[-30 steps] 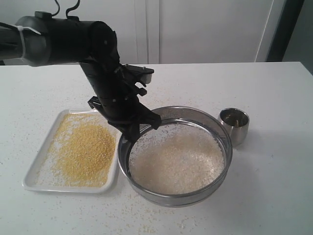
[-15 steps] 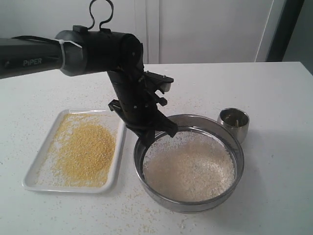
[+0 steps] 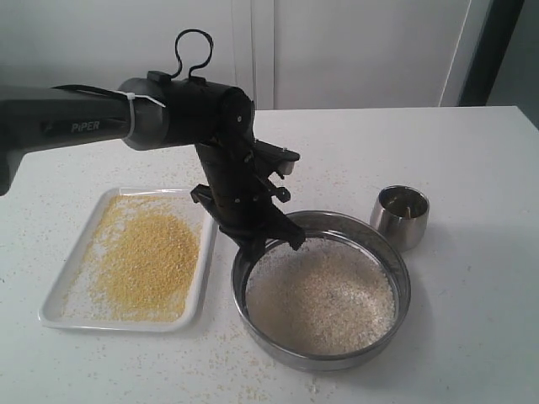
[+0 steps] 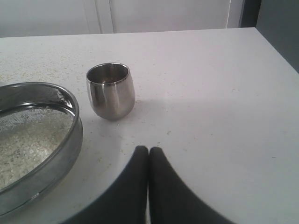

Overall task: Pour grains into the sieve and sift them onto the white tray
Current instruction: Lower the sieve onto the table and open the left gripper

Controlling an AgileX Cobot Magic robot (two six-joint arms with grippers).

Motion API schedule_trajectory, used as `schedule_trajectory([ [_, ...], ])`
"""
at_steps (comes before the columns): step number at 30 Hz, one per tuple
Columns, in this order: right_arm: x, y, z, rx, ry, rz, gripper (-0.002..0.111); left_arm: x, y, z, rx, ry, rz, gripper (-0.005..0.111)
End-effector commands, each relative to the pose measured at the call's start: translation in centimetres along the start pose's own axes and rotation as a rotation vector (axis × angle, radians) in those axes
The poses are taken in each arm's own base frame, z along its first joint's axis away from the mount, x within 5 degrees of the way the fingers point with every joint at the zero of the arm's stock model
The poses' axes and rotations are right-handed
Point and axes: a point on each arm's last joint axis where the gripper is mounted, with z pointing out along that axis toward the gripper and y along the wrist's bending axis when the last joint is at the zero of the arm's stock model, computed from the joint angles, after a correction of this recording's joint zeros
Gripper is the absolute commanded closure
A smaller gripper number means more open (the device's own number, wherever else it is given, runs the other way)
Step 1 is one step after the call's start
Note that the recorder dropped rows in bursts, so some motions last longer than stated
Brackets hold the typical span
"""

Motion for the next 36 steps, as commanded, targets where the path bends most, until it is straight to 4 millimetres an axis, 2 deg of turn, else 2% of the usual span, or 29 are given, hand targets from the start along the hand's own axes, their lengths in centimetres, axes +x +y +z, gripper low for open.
schedule_trajectory([
  [1,-0.08,-0.03,-0.01,0.005,-0.017,0.008,0.108,-0.3,-0.26,-0.18,0.022,-0.023,-0.026,0.107],
  [20,-0.08,-0.03,-0.01,0.005,-0.017,0.008,0.108,-0.25,-0.23,0.11,0.022,-0.014,-0.025,0.105],
  [22,-0.08,-0.03,-0.01,0.005,-0.017,0.008,0.108,-0.29,-0.23,0.11,0.022,-0.018,-0.025,0.098],
  [27,-0.08,-0.03,-0.01,0.005,-0.017,0.008,0.108,-0.31,-0.23,0.11,0.021,-0.02,-0.025,0.064],
  [29,-0.08,-0.03,-0.01,0.005,-0.017,0.008,0.108,-0.31,-0.23,0.11,0.021,-0.02,-0.025,0.055],
  [36,-0.08,-0.03,-0.01,0.005,-0.017,0.008,0.108,-0.31,-0.23,0.11,0.021,-0.02,-0.025,0.052],
])
